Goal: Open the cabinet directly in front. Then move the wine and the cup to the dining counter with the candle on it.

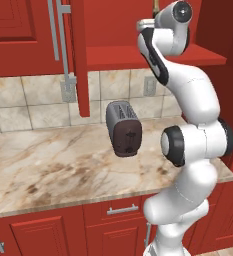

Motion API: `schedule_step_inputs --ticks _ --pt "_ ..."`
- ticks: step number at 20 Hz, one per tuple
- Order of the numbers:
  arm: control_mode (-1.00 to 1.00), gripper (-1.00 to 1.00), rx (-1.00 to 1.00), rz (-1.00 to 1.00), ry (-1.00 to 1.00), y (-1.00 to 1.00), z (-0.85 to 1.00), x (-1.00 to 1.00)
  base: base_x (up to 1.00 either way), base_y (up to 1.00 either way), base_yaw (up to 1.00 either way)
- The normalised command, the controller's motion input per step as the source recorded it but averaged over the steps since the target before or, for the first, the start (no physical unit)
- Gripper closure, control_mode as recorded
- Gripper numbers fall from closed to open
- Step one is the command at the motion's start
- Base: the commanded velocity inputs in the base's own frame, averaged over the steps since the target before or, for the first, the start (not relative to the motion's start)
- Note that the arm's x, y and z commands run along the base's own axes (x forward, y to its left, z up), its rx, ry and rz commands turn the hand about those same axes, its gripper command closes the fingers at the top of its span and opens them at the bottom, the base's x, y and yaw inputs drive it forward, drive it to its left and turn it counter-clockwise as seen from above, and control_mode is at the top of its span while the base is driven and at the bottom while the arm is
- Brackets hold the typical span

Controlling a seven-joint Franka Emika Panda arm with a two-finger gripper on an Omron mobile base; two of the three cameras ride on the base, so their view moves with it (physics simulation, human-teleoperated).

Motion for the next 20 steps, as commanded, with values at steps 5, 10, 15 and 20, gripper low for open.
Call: schedule_step_inputs --ticks 5,10,15,20 --pt "-1.0 1.0 0.0 0.0 -0.12 -0.02 0.0 -1.0 0.0 0.0 0.0" --pt "-1.0 1.0 0.0 0.0 -0.27 -0.13 0.0 -1.0 0.0 0.0 0.0" --pt "-1.0 1.0 0.01 0.0 -0.19 -0.14 -0.25 -1.0 0.0 0.0 0.0" --pt "-1.0 1.0 0.0 0.0 -0.02 -0.02 -0.69 -1.0 0.0 0.0 0.0"
